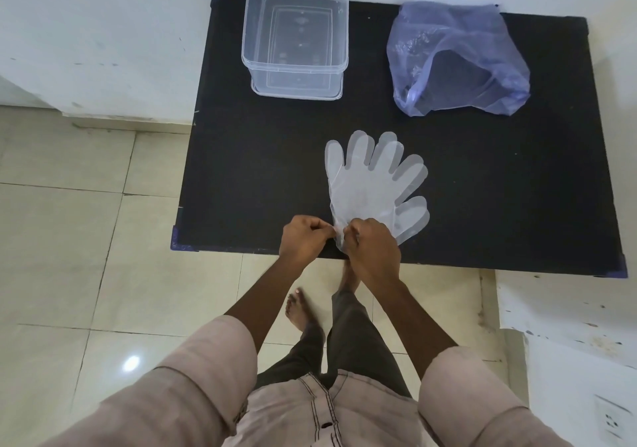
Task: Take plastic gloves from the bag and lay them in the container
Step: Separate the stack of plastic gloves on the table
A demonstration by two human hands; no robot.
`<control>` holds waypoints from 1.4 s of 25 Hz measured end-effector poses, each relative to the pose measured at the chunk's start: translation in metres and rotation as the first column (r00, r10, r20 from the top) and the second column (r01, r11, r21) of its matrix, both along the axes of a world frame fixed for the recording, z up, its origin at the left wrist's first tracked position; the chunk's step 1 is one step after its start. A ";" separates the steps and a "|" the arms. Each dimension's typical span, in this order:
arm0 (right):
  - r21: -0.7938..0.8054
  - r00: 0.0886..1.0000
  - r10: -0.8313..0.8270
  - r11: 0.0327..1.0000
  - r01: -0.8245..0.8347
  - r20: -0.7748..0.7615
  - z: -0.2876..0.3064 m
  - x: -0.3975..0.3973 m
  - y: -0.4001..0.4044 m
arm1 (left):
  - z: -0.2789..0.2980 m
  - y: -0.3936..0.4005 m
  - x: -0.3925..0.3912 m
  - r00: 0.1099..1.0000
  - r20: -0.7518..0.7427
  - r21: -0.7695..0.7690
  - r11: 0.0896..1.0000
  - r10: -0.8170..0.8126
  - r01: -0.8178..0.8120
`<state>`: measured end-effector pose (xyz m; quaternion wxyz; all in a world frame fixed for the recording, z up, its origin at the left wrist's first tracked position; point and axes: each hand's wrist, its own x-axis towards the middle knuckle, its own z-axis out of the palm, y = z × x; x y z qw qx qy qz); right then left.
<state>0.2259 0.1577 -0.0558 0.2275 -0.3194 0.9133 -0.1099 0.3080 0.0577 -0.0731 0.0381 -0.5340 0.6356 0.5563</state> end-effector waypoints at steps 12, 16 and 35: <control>-0.207 0.978 -0.191 0.957 0.204 0.082 0.013 -0.028 0.009 | 0.012 0.009 0.028 0.910 0.245 -0.673 0.617 -0.335 0.408; -0.216 0.967 -0.218 0.946 0.243 0.134 0.010 -0.029 0.008 | -0.013 0.035 0.030 0.706 0.335 -0.726 0.307 -0.624 0.616; -0.237 0.989 -0.145 0.962 0.137 -0.013 0.039 -0.074 0.021 | -0.043 0.023 0.034 0.516 0.501 -0.495 0.258 -0.695 0.829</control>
